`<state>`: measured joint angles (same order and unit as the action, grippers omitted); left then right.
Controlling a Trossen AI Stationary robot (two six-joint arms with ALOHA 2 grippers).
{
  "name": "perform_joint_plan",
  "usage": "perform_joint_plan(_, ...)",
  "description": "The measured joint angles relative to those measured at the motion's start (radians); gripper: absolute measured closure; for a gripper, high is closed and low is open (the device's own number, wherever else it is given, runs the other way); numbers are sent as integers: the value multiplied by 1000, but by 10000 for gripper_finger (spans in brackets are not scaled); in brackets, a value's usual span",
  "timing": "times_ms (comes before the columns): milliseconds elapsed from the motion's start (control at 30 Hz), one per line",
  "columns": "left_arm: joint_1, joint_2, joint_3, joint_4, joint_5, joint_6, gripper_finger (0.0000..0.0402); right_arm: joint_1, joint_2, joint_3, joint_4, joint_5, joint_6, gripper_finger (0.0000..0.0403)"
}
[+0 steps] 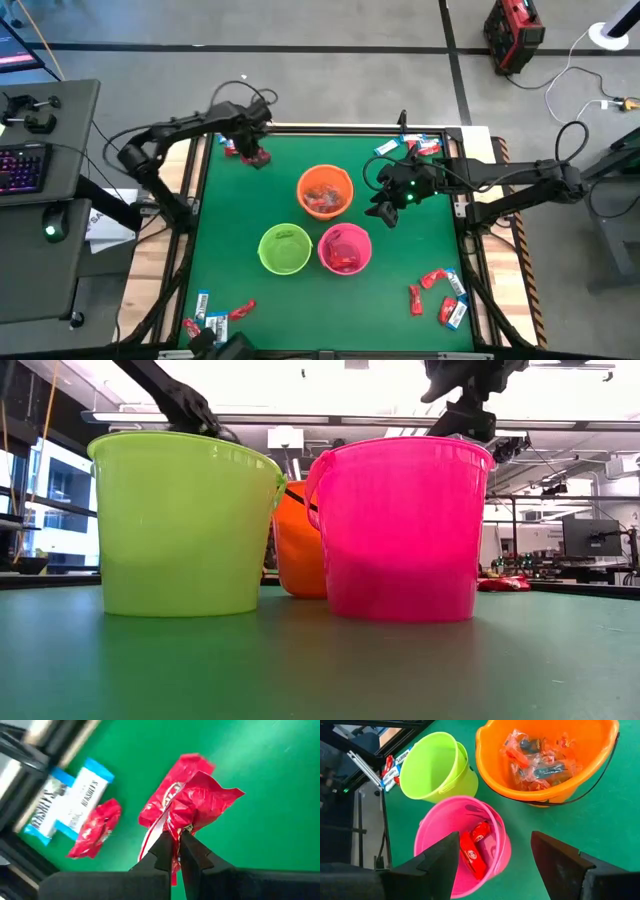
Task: Sort candy by brand, put in halloween buckets
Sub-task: Put the red chocolate bar into the pink bucket
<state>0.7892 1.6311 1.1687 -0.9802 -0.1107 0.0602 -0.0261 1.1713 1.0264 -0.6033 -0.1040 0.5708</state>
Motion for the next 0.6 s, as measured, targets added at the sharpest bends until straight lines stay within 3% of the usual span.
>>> perform_joint_plan(133, -20, -122, 0, 10, 129, -50, 400, 0, -1, 0, -2, 0, -31, 165)
perform_joint_plan(233, -105, -213, 0, 37, 203, -109, 401, 0, -20, 0, -35, 0, -35, 165)
perform_joint_plan(400, -382, -309, 0, 148, 259, -192, 401, 0, -78, 0, -105, 15, -25, 165)
perform_joint_plan(600, -659, -267, 1, 473, 256, -262, 401, 0, -146, 0, -137, 104, -22, 165)
